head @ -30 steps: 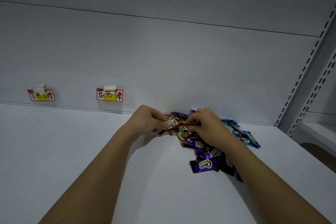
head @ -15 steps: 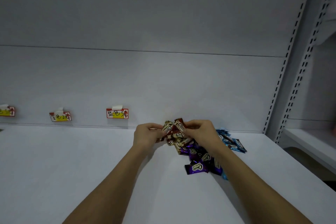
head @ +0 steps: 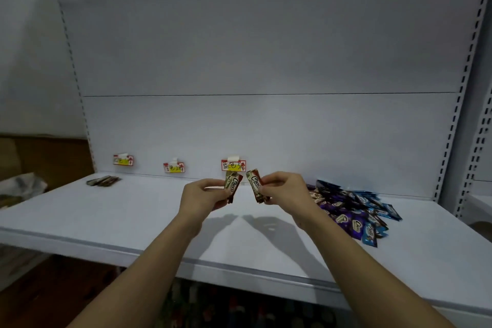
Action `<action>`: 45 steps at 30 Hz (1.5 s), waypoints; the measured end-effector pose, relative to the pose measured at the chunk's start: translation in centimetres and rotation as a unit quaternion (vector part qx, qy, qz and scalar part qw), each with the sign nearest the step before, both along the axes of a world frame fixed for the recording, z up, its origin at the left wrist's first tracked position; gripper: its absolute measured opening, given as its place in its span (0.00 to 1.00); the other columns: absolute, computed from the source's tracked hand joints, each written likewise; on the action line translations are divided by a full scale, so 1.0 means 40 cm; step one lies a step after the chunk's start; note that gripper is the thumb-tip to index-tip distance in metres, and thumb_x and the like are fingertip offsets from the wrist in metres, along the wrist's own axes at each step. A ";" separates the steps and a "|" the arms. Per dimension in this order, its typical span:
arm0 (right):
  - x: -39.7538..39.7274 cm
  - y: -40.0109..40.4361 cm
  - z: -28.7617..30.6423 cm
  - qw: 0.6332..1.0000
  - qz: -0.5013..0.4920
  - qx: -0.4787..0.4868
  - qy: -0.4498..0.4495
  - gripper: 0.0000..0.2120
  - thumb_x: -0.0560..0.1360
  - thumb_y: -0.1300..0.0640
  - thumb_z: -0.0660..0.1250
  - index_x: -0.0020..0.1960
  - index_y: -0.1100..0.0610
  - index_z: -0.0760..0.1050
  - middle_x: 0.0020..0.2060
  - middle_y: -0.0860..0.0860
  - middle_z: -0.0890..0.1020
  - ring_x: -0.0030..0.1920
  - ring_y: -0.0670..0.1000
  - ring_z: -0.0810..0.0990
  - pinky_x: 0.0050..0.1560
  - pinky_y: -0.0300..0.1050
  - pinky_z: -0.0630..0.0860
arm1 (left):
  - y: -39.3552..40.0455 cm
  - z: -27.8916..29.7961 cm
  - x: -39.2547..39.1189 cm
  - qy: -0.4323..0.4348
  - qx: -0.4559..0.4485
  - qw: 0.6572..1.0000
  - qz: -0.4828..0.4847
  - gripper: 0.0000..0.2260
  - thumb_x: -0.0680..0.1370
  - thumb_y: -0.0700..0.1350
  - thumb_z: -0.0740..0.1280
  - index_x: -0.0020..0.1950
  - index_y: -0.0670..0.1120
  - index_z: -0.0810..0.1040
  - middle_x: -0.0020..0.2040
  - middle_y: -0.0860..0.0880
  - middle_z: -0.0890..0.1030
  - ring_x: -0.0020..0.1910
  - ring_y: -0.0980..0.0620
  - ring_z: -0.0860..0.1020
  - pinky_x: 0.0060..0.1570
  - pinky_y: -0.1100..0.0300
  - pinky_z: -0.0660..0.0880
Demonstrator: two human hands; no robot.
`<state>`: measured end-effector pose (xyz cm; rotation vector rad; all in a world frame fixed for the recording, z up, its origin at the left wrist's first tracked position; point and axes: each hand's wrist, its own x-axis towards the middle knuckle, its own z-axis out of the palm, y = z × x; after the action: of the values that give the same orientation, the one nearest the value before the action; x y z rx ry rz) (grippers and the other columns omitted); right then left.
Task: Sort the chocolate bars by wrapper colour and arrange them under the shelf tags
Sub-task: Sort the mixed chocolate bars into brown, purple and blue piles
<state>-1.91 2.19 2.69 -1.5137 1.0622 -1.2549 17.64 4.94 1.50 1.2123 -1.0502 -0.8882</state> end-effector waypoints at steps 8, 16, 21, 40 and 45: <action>0.151 0.076 -0.001 0.997 0.077 -0.010 0.017 0.09 0.70 0.68 0.73 0.43 0.54 0.81 0.39 0.51 0.84 0.37 0.49 0.82 0.44 0.48 0.83 | 0.145 0.012 0.160 -0.010 0.002 0.996 0.084 0.08 0.70 0.34 0.74 0.47 0.44 0.83 0.39 0.45 0.86 0.40 0.47 0.85 0.40 0.59 0.81; 0.337 0.052 -0.004 0.990 0.123 -0.013 0.065 0.09 0.70 0.67 0.73 0.42 0.54 0.80 0.35 0.49 0.83 0.32 0.44 0.81 0.36 0.39 0.81 | 0.182 0.011 0.322 -0.033 0.002 0.990 0.139 0.08 0.71 0.35 0.74 0.47 0.46 0.82 0.38 0.48 0.86 0.39 0.49 0.85 0.39 0.59 0.80; 0.499 -0.003 -0.052 0.985 0.149 0.013 0.081 0.08 0.72 0.67 0.73 0.43 0.54 0.80 0.36 0.51 0.84 0.31 0.45 0.83 0.35 0.40 0.81 | 0.154 -0.030 0.472 -0.029 0.024 0.982 0.183 0.09 0.70 0.34 0.75 0.46 0.45 0.82 0.39 0.46 0.86 0.39 0.48 0.85 0.38 0.60 0.81; 1.170 -0.393 -0.165 0.989 0.072 0.078 0.105 0.10 0.66 0.66 0.73 0.41 0.52 0.81 0.42 0.53 0.85 0.42 0.54 0.85 0.49 0.54 0.82 | -0.259 -0.112 1.081 -0.148 0.076 0.952 0.258 0.10 0.71 0.34 0.74 0.48 0.45 0.82 0.43 0.45 0.84 0.42 0.49 0.83 0.43 0.55 0.81; 1.241 -0.463 -0.164 0.989 0.032 0.081 0.123 0.12 0.65 0.66 0.74 0.45 0.54 0.80 0.45 0.55 0.83 0.44 0.55 0.84 0.48 0.51 0.82 | -0.348 -0.104 1.149 -0.189 0.104 0.947 0.237 0.10 0.70 0.33 0.75 0.46 0.45 0.82 0.43 0.45 0.84 0.39 0.51 0.83 0.29 0.63 0.76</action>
<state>47.73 -16.33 -3.85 -1.5906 1.2334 -0.9296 63.59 -9.00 -2.65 1.7712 -0.9117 -0.4009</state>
